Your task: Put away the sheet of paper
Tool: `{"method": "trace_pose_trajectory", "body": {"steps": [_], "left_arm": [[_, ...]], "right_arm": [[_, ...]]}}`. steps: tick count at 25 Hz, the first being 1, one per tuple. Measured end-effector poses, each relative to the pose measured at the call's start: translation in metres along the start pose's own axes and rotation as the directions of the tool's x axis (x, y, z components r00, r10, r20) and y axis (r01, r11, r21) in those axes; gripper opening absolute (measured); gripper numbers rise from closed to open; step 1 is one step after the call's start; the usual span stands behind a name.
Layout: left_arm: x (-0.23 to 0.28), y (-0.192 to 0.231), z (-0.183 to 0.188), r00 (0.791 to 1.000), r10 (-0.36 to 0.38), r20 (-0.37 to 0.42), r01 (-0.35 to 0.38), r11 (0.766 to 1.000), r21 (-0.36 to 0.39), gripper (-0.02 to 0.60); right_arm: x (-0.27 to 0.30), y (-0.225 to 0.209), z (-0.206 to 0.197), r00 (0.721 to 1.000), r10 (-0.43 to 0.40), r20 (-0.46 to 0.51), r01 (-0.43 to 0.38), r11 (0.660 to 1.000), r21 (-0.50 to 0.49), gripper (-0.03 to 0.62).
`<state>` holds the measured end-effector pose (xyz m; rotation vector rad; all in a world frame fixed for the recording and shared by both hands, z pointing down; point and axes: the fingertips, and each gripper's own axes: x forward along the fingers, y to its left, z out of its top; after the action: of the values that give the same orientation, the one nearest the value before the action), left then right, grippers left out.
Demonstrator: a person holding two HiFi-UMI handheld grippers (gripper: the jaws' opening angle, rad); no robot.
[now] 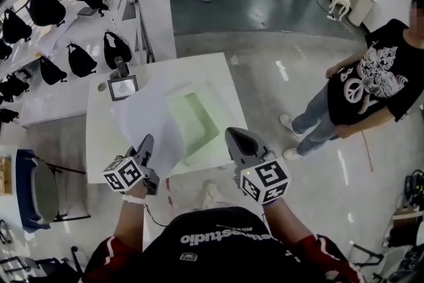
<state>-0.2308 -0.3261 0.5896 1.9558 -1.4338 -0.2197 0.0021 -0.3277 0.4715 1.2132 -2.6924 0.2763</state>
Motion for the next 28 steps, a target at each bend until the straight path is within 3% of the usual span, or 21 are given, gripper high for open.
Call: {"method": "trace_pose_trajectory", "body": {"steps": [4, 13, 21, 28], "left_arm": [[0.01, 0.02, -0.014, 1.0, 0.027, -0.017, -0.028, 0.996, -0.08, 0.006], [0.039, 0.066, -0.049, 0.991, 0.091, -0.099, -0.105, 0.985, -0.14, 0.006], [0.041, 0.11, -0.092, 0.959, 0.169, -0.228, -0.211, 0.962, -0.174, 0.006], [0.041, 0.132, -0.115, 0.933, 0.234, -0.272, -0.288, 0.941, -0.178, 0.006]], "right_arm": [[0.006, -0.002, 0.002, 1.0, 0.018, -0.001, -0.018, 1.0, -0.006, 0.003], [0.021, -0.011, -0.004, 0.998, 0.053, -0.023, -0.053, 0.998, -0.014, 0.003], [0.025, -0.018, -0.014, 0.996, 0.07, -0.049, -0.071, 0.997, -0.012, 0.004], [0.035, -0.023, -0.016, 0.994, 0.087, -0.061, -0.088, 0.996, -0.007, 0.003]]}}
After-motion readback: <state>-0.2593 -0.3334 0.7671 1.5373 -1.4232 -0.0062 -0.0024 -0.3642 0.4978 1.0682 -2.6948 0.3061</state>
